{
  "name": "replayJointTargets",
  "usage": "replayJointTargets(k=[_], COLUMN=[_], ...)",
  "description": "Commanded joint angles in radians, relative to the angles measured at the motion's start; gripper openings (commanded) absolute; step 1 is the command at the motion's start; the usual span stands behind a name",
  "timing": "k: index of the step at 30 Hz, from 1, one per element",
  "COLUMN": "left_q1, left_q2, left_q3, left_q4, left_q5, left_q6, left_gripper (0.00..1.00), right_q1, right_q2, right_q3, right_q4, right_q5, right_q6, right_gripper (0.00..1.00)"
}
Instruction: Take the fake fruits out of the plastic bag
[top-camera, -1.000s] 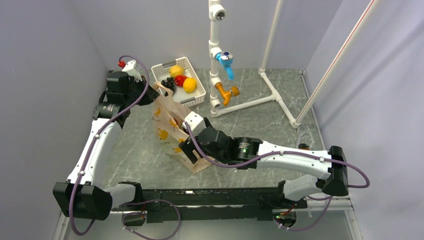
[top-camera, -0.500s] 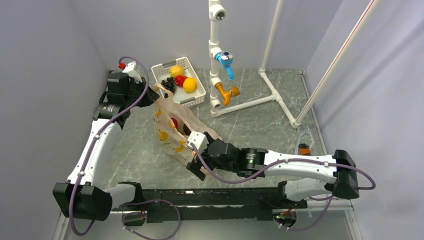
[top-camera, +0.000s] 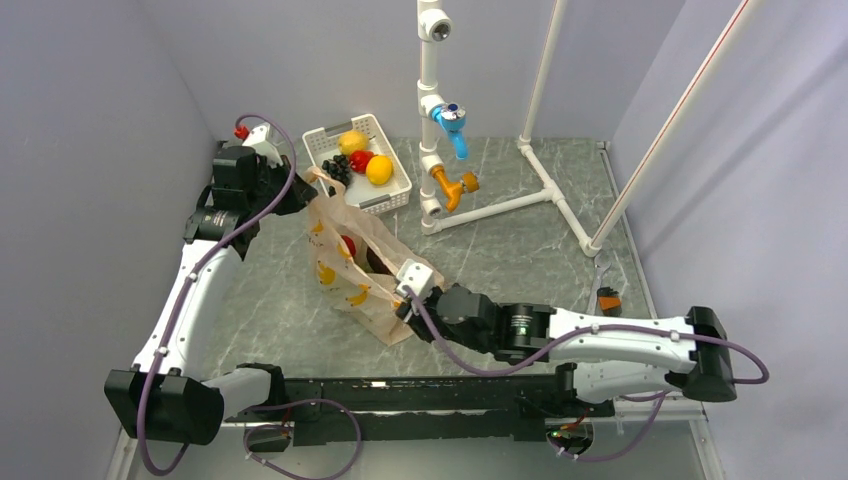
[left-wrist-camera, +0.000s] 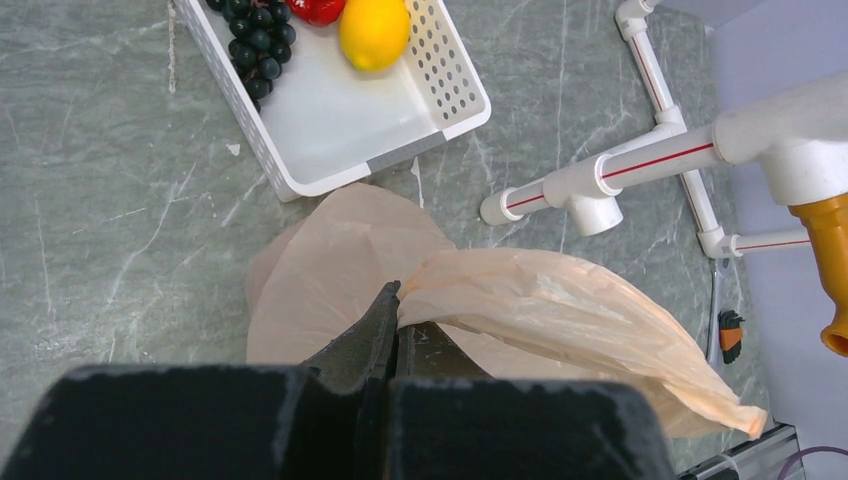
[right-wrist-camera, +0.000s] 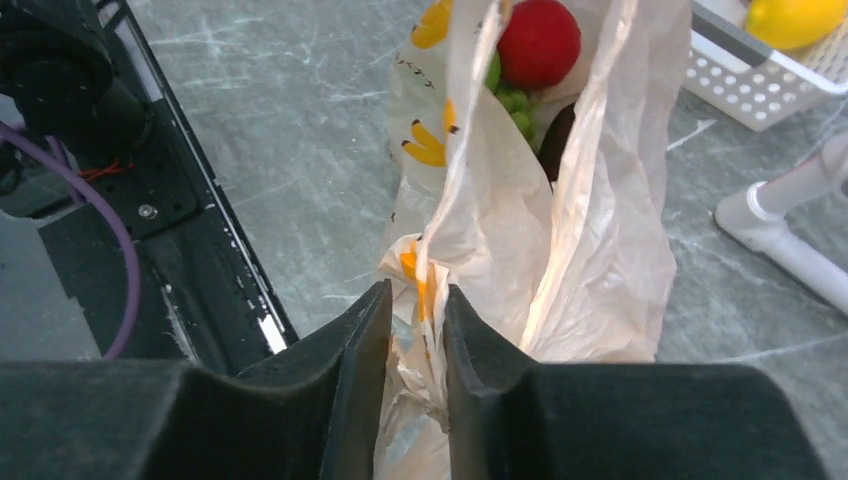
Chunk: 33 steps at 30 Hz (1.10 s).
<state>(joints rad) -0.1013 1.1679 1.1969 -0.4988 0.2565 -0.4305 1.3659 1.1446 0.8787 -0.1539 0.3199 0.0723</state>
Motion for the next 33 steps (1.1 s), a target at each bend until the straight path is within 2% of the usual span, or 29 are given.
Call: replayJointTargets(k=[1, 2, 3, 8, 11, 14, 20, 22, 28, 33], left_q1=[0.003, 0.003, 0.003, 0.003, 0.005, 0.006, 0.006, 0.006, 0.008, 0.019], left_q2=[-0.037, -0.039, -0.041, -0.055, -0.033, 0.022, 0.203, 0.227, 0.229, 0.191], left_q3=[0.002, 0.005, 0.008, 0.008, 0.049, 0.143, 0.421, 0.454, 0.417, 0.295], left_q4=[0.040, 0.042, 0.045, 0.083, 0.099, 0.088, -0.018, -0.013, -0.034, -0.090], left_q5=[-0.020, -0.027, -0.035, -0.083, -0.089, -0.088, -0.023, 0.007, 0.032, 0.009], left_q6=[-0.019, -0.025, -0.033, -0.108, -0.181, -0.266, -0.345, -0.335, -0.201, -0.026], left_gripper=[0.00, 0.00, 0.00, 0.00, 0.00, 0.00, 0.00, 0.00, 0.00, 0.00], right_q1=[0.004, 0.003, 0.004, -0.003, -0.054, -0.118, -0.159, -0.158, -0.133, -0.075], right_q2=[-0.102, -0.110, -0.117, -0.160, -0.144, -0.096, -0.141, -0.166, -0.131, 0.003], right_q3=[-0.038, -0.036, -0.029, 0.013, 0.104, 0.235, 0.339, 0.360, 0.367, 0.298], right_q4=[0.067, 0.063, 0.055, 0.068, 0.030, -0.039, -0.028, -0.039, -0.088, -0.032], right_q5=[0.081, 0.085, 0.092, 0.120, 0.146, 0.213, 0.213, 0.119, -0.379, -0.590], right_q6=[0.030, 0.026, 0.016, -0.104, -0.151, -0.162, -0.257, -0.271, -0.209, -0.077], right_gripper=[0.15, 0.01, 0.00, 0.00, 0.00, 0.00, 0.00, 0.00, 0.00, 0.00])
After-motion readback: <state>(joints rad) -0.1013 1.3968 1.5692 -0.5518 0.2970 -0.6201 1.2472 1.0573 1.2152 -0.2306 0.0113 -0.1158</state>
